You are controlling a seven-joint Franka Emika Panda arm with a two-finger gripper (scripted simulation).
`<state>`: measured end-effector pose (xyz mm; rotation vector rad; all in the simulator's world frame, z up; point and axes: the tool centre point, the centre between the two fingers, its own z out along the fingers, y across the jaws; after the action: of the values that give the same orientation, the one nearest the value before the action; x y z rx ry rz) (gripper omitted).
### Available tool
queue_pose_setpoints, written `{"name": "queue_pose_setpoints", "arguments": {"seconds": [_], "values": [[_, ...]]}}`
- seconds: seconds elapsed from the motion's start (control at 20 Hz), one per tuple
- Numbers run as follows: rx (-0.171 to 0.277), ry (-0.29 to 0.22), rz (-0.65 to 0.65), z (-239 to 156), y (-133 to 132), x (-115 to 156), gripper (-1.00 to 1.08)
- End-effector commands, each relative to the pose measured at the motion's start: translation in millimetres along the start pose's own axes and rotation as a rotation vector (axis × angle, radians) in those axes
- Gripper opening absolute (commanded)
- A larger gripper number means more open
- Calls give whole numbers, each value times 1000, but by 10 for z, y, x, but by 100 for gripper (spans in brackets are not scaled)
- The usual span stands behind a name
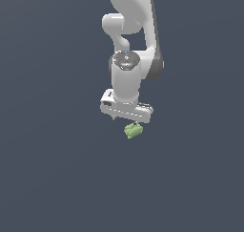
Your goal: Pick up the object and move it to a goal position.
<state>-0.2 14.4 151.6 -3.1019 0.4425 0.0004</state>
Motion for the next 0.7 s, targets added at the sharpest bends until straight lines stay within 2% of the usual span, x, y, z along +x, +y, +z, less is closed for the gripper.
{"name": "queue_pose_setpoints", "arguments": {"seconds": [0.0, 0.65], "values": [[1, -2, 67, 54, -39, -25, 100], [0, -5, 410, 318, -215, -158, 100]]}}
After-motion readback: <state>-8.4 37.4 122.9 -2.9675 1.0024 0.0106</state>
